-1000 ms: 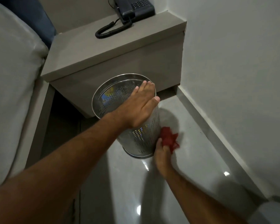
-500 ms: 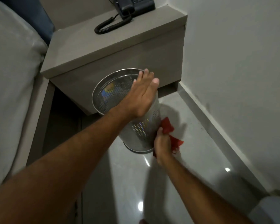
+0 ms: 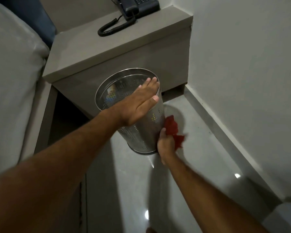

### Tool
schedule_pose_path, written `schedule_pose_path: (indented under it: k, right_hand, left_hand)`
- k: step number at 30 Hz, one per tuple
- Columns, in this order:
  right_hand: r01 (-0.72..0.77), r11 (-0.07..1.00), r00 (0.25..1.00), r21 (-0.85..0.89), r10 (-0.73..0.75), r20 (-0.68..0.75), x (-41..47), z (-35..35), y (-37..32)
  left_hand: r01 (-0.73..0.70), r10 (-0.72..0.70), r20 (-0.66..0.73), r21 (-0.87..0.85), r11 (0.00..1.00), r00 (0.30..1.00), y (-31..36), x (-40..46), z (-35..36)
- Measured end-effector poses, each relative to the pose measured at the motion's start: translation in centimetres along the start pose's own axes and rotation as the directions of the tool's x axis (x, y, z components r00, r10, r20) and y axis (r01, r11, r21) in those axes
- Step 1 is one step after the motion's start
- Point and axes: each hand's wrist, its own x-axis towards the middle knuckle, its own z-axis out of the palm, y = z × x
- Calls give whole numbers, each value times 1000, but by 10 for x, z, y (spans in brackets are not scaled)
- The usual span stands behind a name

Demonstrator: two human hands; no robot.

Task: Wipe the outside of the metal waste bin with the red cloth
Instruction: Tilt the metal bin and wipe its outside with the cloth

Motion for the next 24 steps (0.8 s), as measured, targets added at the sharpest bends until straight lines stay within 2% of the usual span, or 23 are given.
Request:
schedule_pose_path:
  k: [1,2,4,5,7,8,9,11,12,13,14,15,17,19,20,22,23,24]
  right_hand:
    - [-68,998,998,-2,68,14,7,-2,-5]
    - [-33,993,996,118,23,85,6,-3,-21]
    - [144,945,977,292,-183,109,0,-1,-55]
    - [280,892,940,355,-330,88,-7,2,-72]
    - [567,705,767,426,-640,38,-12,11,-75]
    - [655,625,686,424,-727,11,-14,10,-60]
    - [678,643,688,356,-726,1,-10,7,-40]
    - [486,862,866,143,-497,56,6,-4,-2]
    - [363,931,928,-42,-357,102,10,-11,13]
    - [251,944,965,-212,-229,125,12,-17,22]
    - [199,939,978,-282,-171,119,15,-19,23]
    - [175,962,983,-212,-157,100,14,-19,13]
    - [183,982,980,53,-187,70,-1,-18,-26]
    - [282,903,944,325,-321,72,-10,-19,-58]
    - [330,853,922,404,-384,58,-14,-19,-68]
    - [415,824,889,385,-458,23,-25,-18,-73]
    - [421,831,888,362,-460,22,-26,-15,-62]
    - [411,840,890,356,-453,42,-24,-12,-46]
  left_hand:
    - [4,-4,5,-6,1000,1000,1,0,-1]
    - [14,-14,10,-16,1000,1000,0,1,-2]
    - [33,-32,16,-28,999,999,1,1,-3]
    - [33,-33,22,-30,999,999,3,2,-4]
    - [25,-24,20,-32,999,1000,6,3,-5]
    - [20,-19,19,-27,999,1000,8,3,-5]
    - [18,-17,21,-16,1000,1000,8,2,-5]
    - [22,-22,24,16,1000,999,7,0,-5]
    - [25,-26,26,27,999,999,6,-1,-6]
    - [37,-38,26,30,999,999,6,-1,-6]
    - [65,-65,10,14,998,998,9,1,-5]
    - [118,-119,-32,-29,993,992,15,5,-4]
    - [248,-288,-168,-224,942,943,33,11,1]
    - [249,-382,-249,-435,865,890,46,10,2]
    - [238,-384,-272,-446,863,882,46,10,2]
    - [212,-252,-213,-195,958,944,34,2,-2]
    - [164,-169,-171,-44,985,971,23,-3,-2]
    - [132,-127,-134,28,991,983,17,-7,-3]
